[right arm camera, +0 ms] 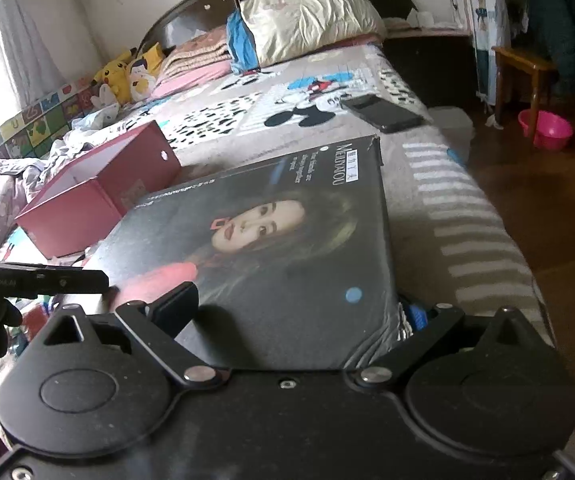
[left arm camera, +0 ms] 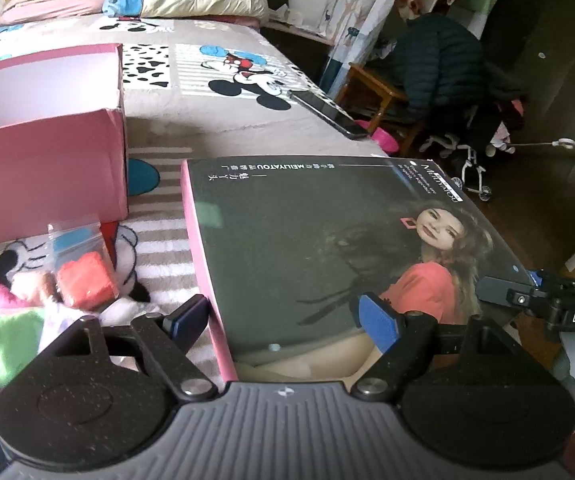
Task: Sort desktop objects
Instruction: 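Close both tools on the edges of the album-covered lid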
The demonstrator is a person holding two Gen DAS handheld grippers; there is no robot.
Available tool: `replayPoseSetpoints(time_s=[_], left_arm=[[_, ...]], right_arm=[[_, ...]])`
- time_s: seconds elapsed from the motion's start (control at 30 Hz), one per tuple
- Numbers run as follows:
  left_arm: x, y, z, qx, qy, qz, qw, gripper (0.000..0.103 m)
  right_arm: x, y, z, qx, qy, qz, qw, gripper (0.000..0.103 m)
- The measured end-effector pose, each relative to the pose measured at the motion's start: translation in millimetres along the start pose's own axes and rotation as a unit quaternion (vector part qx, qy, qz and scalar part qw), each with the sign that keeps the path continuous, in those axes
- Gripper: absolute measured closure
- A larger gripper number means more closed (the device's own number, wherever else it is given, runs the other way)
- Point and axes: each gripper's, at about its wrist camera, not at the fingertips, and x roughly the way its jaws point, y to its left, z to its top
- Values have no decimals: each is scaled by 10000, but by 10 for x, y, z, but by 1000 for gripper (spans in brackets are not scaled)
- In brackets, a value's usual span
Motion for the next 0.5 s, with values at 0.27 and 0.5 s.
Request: replayPoseSetpoints(time_s=[0.27, 0.5], left_arm=[[-443, 51, -146, 6, -210, 31, 9998, 21], [-882, 223, -261, -121, -447, 161, 9988, 21]], right_arm=[[-267, 337, -38, -266, -161, 27, 9995, 3], [-371, 715, -59, -457, -274, 165, 9984, 3]])
